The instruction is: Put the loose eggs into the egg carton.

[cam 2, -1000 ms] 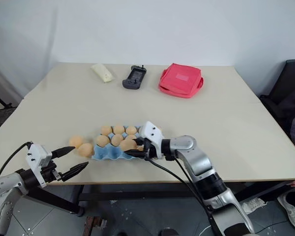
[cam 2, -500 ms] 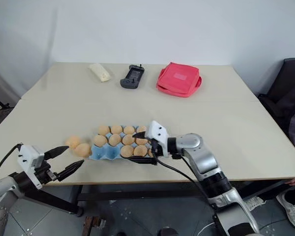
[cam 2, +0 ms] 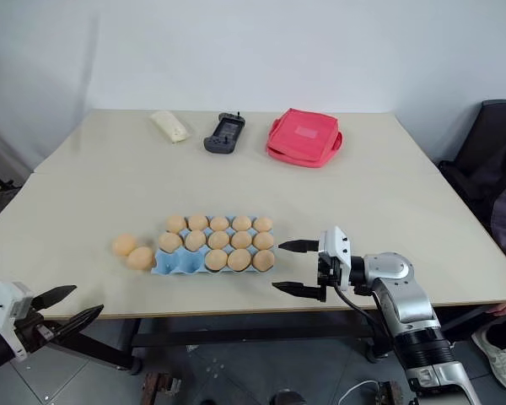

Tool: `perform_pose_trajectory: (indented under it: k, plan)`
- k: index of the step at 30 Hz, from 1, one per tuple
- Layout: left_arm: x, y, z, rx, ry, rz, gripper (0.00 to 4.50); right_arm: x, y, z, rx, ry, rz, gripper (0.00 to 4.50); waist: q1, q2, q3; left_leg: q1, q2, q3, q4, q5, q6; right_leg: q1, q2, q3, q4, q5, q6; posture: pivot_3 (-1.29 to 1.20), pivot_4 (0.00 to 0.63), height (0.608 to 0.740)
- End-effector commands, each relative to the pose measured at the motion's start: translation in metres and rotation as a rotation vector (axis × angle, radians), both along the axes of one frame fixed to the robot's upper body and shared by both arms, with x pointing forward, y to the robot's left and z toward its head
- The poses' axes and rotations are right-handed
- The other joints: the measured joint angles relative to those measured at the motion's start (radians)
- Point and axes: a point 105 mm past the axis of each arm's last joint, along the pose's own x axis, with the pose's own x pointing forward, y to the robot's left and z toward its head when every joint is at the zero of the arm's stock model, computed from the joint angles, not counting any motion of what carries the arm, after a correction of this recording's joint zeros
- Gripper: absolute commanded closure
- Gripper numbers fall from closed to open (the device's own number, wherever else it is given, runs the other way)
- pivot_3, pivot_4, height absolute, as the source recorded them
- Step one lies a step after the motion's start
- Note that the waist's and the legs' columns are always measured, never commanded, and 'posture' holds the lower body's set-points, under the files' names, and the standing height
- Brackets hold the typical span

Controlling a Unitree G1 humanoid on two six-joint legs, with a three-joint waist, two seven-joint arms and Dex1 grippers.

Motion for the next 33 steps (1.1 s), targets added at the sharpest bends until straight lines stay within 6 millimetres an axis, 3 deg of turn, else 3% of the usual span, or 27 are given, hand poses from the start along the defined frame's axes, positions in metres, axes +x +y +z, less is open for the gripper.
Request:
perform_pose_trajectory:
  k: [1, 9, 18, 32, 33]
  plan:
    - [0.010, -0.005, 0.012, 0.034, -0.062, -0.020, 0.00, 0.003, -0.006, 0.010, 0.015, -0.057, -0.027, 0.04, 0.003, 0.000, 0.000, 0.000, 0.000, 0.000, 0.000, 0.000, 0.000, 0.000, 0.000, 0.000, 0.000, 0.000, 0.000, 0.00, 0.150, 0.740]
    - [0.043, -0.036, 0.016, -0.004, -0.123, -0.088, 0.00, 0.003, -0.002, 0.010, 0.008, -0.076, -0.020, 0.04, 0.004, 0.000, 0.000, 0.000, 0.000, 0.001, -0.001, 0.000, 0.000, 0.000, 0.001, 0.000, 0.000, 0.008, 0.014, 0.00, 0.150, 0.740]
    - [0.080, -0.063, 0.007, -0.027, -0.111, -0.132, 0.00, -0.003, 0.011, 0.019, 0.021, -0.098, 0.000, 0.04, 0.007, 0.000, 0.000, 0.000, 0.001, 0.000, 0.001, 0.001, -0.001, 0.000, 0.003, 0.000, 0.003, 0.008, 0.014, 0.00, 0.150, 0.740]
    - [0.100, -0.067, -0.002, -0.029, -0.112, -0.135, 0.00, -0.003, 0.011, 0.021, 0.038, -0.095, -0.032, 0.04, 0.019, 0.000, 0.000, 0.000, 0.001, 0.000, 0.005, 0.001, -0.001, 0.000, 0.003, 0.000, 0.005, 0.009, 0.016, 0.00, 0.150, 0.740]
    - [0.102, -0.068, -0.002, -0.032, -0.112, -0.137, 0.19, -0.003, 0.011, 0.021, 0.039, -0.095, -0.034, 0.02, 0.021, 0.000, 0.000, 0.000, 0.001, 0.000, 0.005, 0.001, 0.000, 0.000, 0.003, 0.000, 0.005, 0.009, 0.016, 0.00, 0.150, 0.740]
